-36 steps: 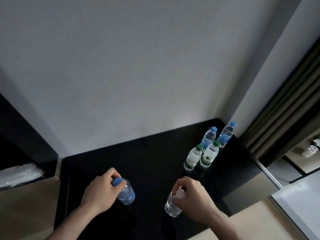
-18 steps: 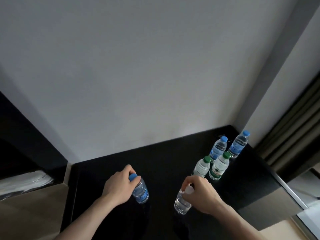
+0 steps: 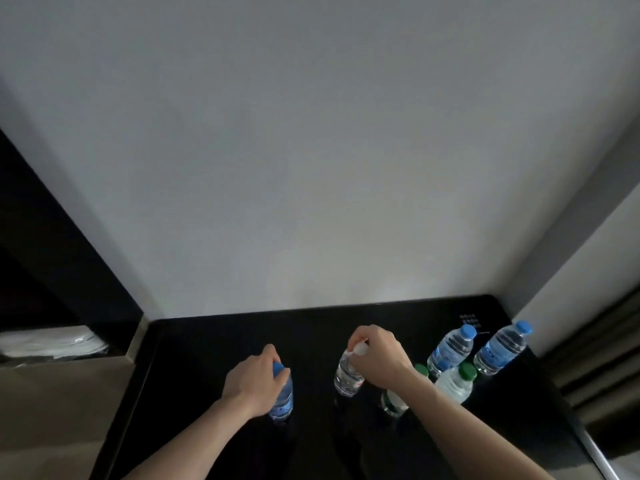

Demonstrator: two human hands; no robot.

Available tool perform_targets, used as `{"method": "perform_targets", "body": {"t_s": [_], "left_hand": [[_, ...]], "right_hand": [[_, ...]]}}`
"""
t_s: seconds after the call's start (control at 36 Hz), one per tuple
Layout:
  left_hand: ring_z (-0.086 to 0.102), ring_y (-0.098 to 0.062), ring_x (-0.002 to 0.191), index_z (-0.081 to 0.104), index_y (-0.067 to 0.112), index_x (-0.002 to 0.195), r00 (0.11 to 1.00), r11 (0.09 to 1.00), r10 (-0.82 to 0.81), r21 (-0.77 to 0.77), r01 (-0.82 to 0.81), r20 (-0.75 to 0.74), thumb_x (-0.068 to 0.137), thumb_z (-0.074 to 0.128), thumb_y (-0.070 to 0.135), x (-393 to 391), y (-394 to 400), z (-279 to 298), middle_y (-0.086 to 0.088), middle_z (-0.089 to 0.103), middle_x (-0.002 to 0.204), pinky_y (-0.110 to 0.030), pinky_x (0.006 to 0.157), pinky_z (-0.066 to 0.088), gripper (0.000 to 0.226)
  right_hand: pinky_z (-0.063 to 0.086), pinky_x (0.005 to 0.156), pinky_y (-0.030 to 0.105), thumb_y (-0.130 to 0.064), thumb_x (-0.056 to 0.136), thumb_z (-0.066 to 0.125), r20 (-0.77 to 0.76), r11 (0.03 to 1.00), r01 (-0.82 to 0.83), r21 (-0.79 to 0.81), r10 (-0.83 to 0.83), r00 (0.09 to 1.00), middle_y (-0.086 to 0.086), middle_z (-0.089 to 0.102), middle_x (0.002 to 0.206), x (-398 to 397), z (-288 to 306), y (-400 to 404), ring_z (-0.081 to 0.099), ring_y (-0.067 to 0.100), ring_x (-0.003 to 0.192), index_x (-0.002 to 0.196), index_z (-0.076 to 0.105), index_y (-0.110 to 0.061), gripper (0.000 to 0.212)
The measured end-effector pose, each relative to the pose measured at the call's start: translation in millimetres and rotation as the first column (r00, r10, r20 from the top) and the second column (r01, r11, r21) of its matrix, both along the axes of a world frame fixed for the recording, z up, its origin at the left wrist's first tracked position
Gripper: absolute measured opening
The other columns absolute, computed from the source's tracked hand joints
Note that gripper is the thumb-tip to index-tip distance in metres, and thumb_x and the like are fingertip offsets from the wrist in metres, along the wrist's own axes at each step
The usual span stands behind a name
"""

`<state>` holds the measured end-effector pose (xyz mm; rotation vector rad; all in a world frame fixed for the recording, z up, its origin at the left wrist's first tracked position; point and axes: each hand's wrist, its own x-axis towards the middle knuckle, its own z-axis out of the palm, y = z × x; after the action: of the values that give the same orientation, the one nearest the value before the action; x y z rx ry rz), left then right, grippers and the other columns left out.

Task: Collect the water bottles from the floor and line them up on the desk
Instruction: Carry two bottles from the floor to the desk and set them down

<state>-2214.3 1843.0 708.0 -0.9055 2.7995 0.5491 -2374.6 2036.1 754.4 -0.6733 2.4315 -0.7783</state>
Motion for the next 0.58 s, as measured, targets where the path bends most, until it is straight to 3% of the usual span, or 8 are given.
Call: {"method": "perform_targets", "body": {"t_s": [0.08,0.19,0.31,0.44,0.58], "left_hand": [[0.062,-0.003,0.064,0.044,0.034,0.099,0.999,0.999,0.048,0.022,-0.049,0.021,0.099,0.046,0.054,-7,10,-8,0.012,0.062,0.079,-0.019,0.055,0.05,0.02],[0.06,-0.004,0.066,0.043,0.032,0.099,0.994,0.994,0.107,0.032,-0.108,0.03,0.098,0.048,0.055,-14,30,-14,0.01,0.061,0.081,-0.017,0.05,0.041,0.023],[0.063,-0.007,0.071,0.042,0.031,0.1,0.985,0.982,0.168,0.085,-0.17,0.035,0.097,0.052,0.055,-25,42,-16,0.008,0.063,0.086,-0.018,0.054,0.044,0.026],[0.066,-0.009,0.081,0.045,0.03,0.103,0.957,0.946,0.29,0.141,-0.29,0.022,0.097,0.054,0.052,-33,42,-18,0.008,0.063,0.092,-0.022,0.064,0.056,0.025],[0.065,-0.008,0.081,0.046,0.032,0.101,0.937,0.923,0.349,0.163,-0.347,0.018,0.096,0.056,0.052,-31,40,-22,0.007,0.063,0.093,-0.024,0.069,0.058,0.023]], "right_hand": [[0.046,0.057,0.02,-0.02,0.074,0.059,0.003,0.999,-0.049,0.011,0.049,0.999,-0.014,0.062,0.093,-22,-9,-12,0.062,0.006,0.077,0.079,0.065,-0.033,0.015],[0.049,0.07,0.024,-0.017,0.081,0.059,-0.009,0.991,-0.125,0.037,0.125,0.992,-0.01,0.058,0.106,-42,-20,-29,0.061,0.012,0.089,0.085,0.063,-0.034,0.018],[0.052,0.081,0.031,-0.014,0.081,0.056,-0.008,0.985,-0.166,0.041,0.167,0.986,-0.006,0.058,0.112,-57,-28,-44,0.061,0.019,0.098,0.087,0.063,-0.033,0.021],[0.049,0.067,0.025,-0.013,0.083,0.058,0.043,0.98,-0.198,0.026,0.197,0.979,-0.005,0.059,0.114,-66,-42,-52,0.061,0.015,0.092,0.093,0.061,-0.034,0.024],[0.049,0.063,0.022,-0.016,0.092,0.058,0.057,0.982,-0.19,0.0,0.19,0.98,-0.007,0.051,0.117,-63,-63,-50,0.059,0.011,0.087,0.105,0.062,-0.034,0.023]]}}
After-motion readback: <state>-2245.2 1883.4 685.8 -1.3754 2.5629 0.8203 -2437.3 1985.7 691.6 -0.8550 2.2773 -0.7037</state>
